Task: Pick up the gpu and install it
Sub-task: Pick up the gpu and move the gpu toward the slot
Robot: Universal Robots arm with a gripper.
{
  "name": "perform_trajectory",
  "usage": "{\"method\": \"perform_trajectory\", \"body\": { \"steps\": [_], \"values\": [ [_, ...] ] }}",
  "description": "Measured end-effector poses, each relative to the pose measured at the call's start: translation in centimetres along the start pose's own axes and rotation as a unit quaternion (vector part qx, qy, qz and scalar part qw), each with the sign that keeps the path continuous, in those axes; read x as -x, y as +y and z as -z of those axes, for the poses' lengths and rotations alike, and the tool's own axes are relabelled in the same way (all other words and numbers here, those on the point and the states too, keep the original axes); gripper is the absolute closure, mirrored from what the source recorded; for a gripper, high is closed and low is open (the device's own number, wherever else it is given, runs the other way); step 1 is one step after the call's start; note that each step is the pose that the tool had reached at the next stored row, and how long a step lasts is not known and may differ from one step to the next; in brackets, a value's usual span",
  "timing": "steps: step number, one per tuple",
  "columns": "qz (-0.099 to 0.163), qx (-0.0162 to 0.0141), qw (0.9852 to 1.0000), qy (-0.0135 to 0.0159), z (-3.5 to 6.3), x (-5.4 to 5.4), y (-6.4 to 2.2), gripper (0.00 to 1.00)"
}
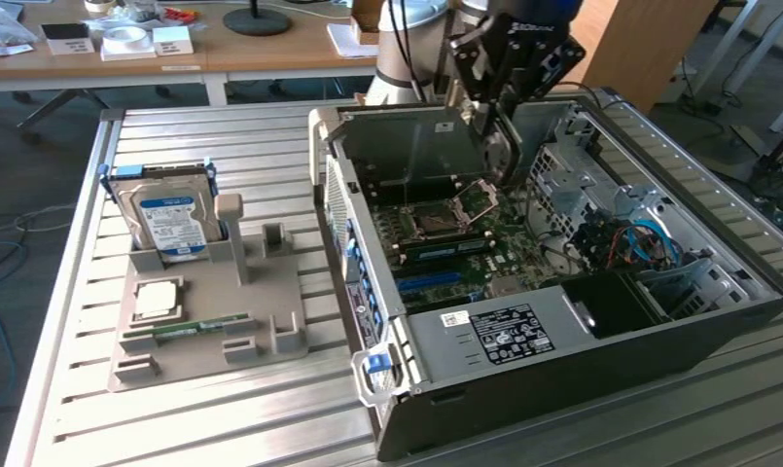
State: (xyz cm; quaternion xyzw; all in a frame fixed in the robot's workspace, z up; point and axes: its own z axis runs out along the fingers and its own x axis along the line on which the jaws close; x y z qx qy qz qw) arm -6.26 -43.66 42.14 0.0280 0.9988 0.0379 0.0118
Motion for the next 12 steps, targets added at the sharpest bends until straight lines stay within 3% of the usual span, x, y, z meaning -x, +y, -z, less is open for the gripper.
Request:
{"method": "perform_trajectory", "body": {
  "steps": [12],
  "values": [
    [0.0,0.0008,1.0,0.0001,-0.14,5.2,0.32,0.73]
  ]
}}
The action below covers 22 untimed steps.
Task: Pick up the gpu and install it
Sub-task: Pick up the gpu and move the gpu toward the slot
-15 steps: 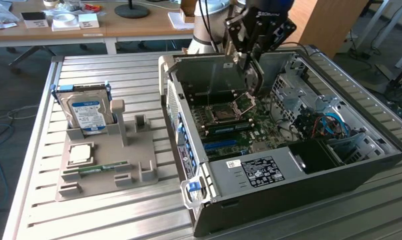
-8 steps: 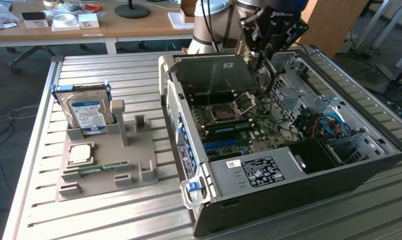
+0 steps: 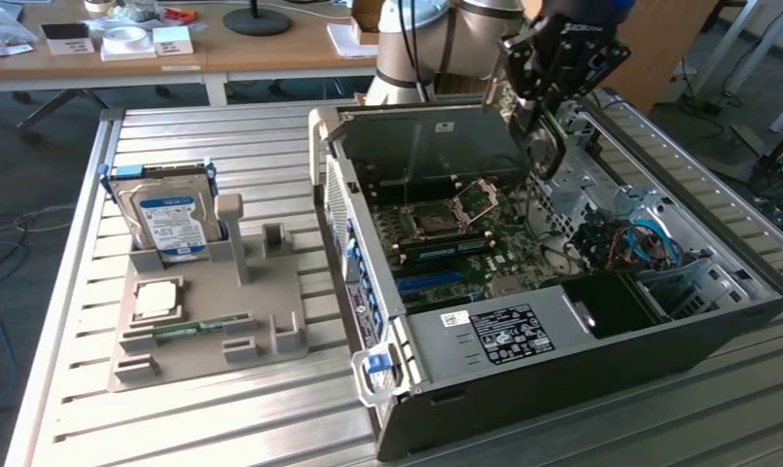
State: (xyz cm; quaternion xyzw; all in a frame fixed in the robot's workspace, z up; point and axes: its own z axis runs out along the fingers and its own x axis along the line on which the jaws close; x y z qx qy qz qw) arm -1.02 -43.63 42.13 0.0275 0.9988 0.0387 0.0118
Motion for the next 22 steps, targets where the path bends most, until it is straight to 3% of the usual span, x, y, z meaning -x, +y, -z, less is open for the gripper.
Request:
{"method": "perform_trajectory", "body": {
  "steps": [9,22],
  "values": [
    [0.001,0.0003,1.0,0.0001,-0.09,3.3,0.2,0.73],
    [0.003,0.0003,1.0,0.0002,-0.17,6.6,0.4,0.73]
  ]
}}
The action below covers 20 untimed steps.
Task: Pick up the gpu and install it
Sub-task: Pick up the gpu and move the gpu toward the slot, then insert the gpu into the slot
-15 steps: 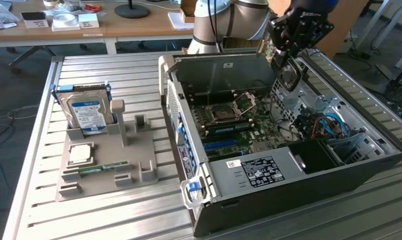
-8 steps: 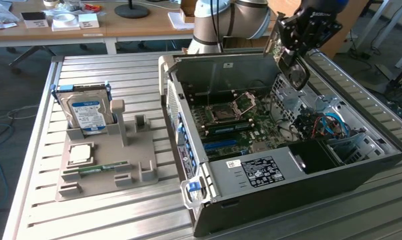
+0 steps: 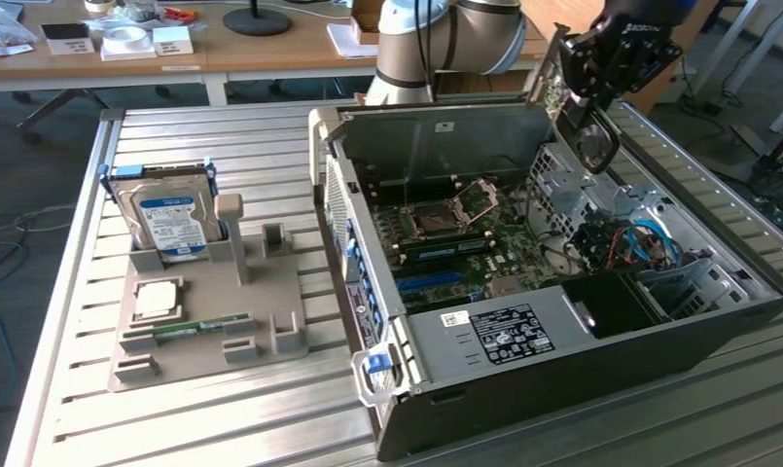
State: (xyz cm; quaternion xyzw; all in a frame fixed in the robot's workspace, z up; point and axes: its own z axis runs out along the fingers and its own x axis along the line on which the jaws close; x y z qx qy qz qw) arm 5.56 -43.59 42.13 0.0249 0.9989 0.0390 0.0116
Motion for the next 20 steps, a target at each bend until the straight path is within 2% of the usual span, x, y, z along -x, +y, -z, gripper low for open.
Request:
{"method": "perform_trajectory", "body": {
  "steps": [16,20],
  "values": [
    [0.0,0.0,1.0,0.0,0.0,0.19,0.01,0.73],
    [0.012,0.0002,0.9999,0.0009,-0.01,0.16,0.01,0.73]
  ]
}}
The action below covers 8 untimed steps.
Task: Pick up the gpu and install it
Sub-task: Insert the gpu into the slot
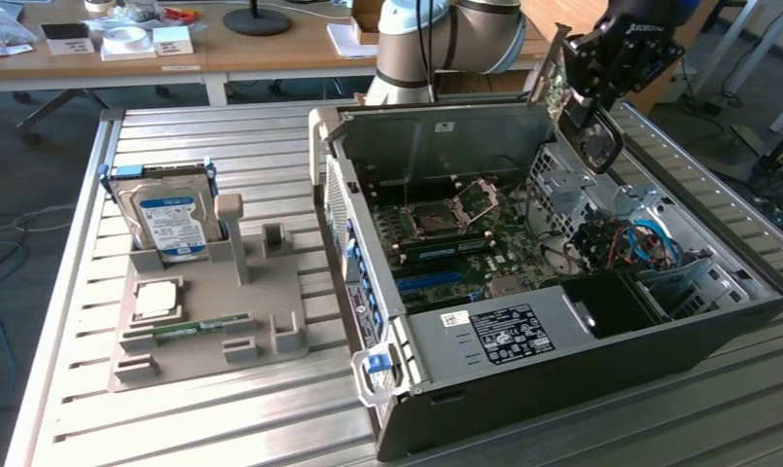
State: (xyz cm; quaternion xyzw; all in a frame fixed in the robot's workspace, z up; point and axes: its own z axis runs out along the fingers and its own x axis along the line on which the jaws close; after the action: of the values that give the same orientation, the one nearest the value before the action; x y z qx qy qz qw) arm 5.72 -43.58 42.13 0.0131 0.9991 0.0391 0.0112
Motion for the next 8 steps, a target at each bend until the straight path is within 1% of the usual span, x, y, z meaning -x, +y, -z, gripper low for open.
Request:
{"method": "perform_trajectory", "body": {
  "steps": [2,4,6,8],
  "values": [
    [0.015,0.0003,0.9999,0.0012,-0.01,-0.01,0.0,0.73],
    [0.033,0.0007,0.9995,0.0026,-0.03,0.0,0.0,0.73],
    [0.05,0.0011,0.9987,0.004,-0.05,-0.01,0.0,0.73],
    [0.068,0.0014,0.9977,0.0054,-0.07,0.0,-0.01,0.73]
  ]
}}
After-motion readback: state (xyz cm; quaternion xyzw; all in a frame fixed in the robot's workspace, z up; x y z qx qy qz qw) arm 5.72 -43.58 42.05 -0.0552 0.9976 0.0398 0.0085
